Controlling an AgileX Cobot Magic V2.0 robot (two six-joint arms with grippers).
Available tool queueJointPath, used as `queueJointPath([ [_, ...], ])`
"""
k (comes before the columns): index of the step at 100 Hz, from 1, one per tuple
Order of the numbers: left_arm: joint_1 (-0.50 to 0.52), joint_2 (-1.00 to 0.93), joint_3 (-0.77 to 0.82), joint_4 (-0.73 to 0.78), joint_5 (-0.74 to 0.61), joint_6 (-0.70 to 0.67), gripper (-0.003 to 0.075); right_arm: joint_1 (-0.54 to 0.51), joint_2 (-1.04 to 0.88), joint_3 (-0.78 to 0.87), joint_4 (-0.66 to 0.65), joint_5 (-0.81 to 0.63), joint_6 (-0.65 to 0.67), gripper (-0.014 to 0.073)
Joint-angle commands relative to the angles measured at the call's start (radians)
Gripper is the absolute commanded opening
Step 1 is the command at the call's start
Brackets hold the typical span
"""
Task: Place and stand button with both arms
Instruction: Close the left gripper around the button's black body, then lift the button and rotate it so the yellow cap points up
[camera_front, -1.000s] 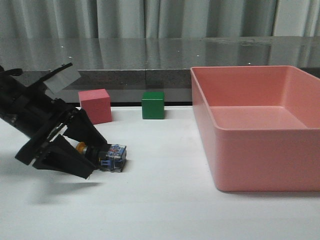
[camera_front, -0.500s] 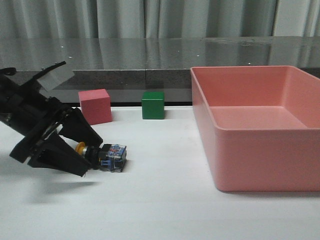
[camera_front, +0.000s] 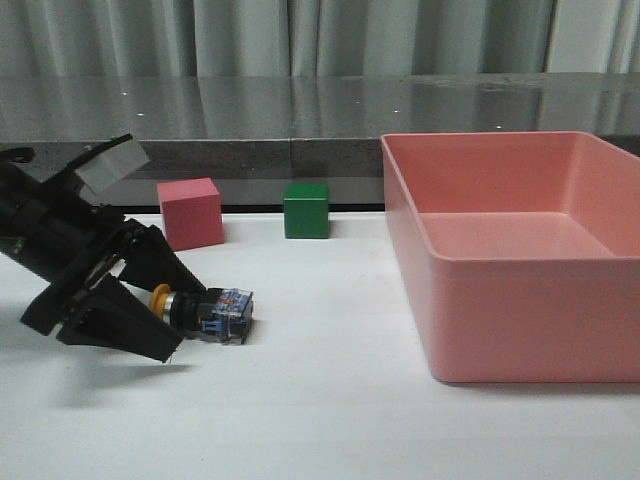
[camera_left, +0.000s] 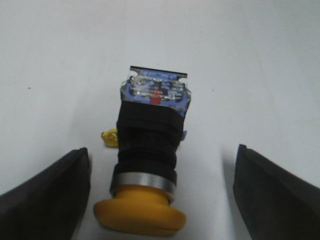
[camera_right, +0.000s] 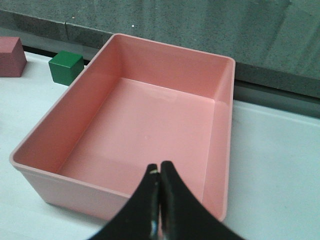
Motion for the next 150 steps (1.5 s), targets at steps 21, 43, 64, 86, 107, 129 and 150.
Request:
queueJointPath([
  [21,0.006,-0.034,-0.028,0.010,0.048,-0.002,0.0154,-0.004,0.002,-0.025,0.011,-0.076,-0.001,-0.0062],
  [43,0.006,-0.070,-0.103,0.030,0.087,-0.202,-0.0020,-0.004,0.002,-0.025,0.011,-0.078,-0.001,-0.0062],
  [64,-0.015,-0.195,-0.292,0.168,0.098,-0.493,-0.0020,-0.004,0.002,-0.025,0.011,-0.080,-0.001,-0.0062],
  [86,-0.160,-0.268,-0.519,0.725,0.134,-0.953,-0.0020,-0.004,0.002,-0.025,0.011,-0.083,-0.001,-0.0062],
  [107,-0.377,-0.266,-0.567,1.138,0.134,-1.170,-0.0020,-0.004,0.002,-0.025,0.011,-0.083,-0.001,-0.0062],
  [129,-0.507,-0.238,-0.565,1.411,0.134,-1.395,-0.0019,-0.004,0.002,-0.025,0.011,-0.083,-0.001,-0.0062],
  [150,-0.520,-0.211,-0.526,1.416,0.134,-1.499,-0.0019,-0.004,0.002,-0.025,0.011,-0.078,-0.001,-0.0062],
])
